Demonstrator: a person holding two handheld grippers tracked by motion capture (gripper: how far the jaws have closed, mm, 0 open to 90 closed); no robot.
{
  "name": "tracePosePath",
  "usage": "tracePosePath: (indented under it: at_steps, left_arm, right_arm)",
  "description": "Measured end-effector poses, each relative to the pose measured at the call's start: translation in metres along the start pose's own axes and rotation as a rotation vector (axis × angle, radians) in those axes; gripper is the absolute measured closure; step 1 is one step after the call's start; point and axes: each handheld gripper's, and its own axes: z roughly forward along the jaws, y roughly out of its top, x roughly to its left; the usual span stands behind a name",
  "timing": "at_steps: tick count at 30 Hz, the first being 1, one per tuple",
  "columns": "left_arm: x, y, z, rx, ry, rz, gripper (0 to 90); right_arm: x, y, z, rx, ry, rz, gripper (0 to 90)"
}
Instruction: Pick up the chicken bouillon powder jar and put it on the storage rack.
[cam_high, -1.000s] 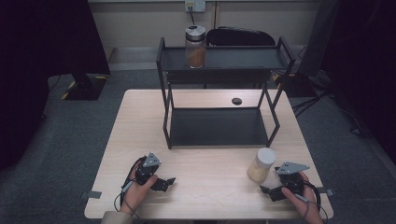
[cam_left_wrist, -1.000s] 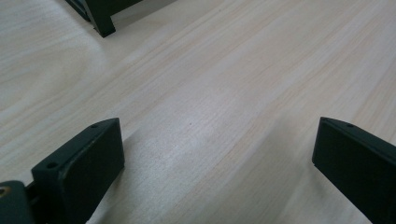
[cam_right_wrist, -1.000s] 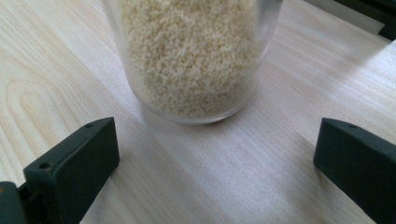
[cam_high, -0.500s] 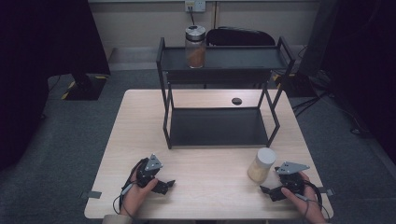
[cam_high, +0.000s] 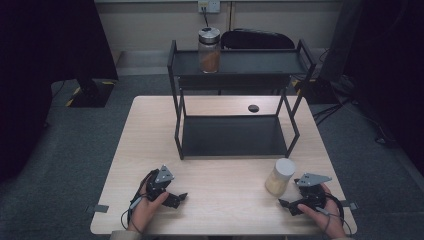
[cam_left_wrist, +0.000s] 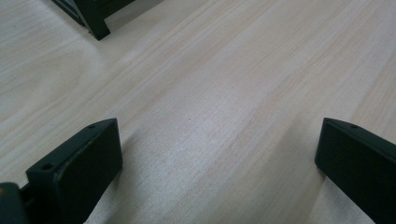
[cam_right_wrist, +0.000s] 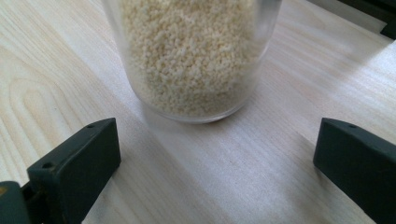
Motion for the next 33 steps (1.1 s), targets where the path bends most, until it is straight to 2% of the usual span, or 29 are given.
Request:
tracePosePath:
  at_steps: [3, 8, 17, 25, 29, 33]
  left_arm:
    - [0.0, 0.0, 0.0, 0.0, 0.0, 0.0, 0.0]
    - [0.0, 0.0, 0.0, 0.0, 0.0, 0.0, 0.0]
    - [0.0, 0.0, 0.0, 0.0, 0.0, 0.0, 0.0]
    - [0.0, 0.0, 0.0, 0.0, 0.0, -0.001, 0.0]
    - [0.0, 0.0, 0.0, -0.001, 0.001, -0.001, 0.0]
    - [0.0, 0.0, 0.0, -0.001, 0.0, -0.001, 0.0]
  right_arm:
    - [-0.002, 0.001, -0.002, 0.003, 0.014, 0.009, 1.3]
    - [-0.004, 0.003, -0.006, -0.009, 0.009, 0.014, 1.4]
    - [-0.006, 0.011, -0.016, -0.042, 0.024, 0.002, 1.2]
    - [-0.008, 0.015, -0.019, -0.08, 0.05, 0.024, 1.1]
    - [-0.011, 0.016, -0.021, -0.111, 0.073, 0.056, 1.1]
    - [-0.009, 0.022, -0.023, -0.117, 0.067, 0.045, 1.1]
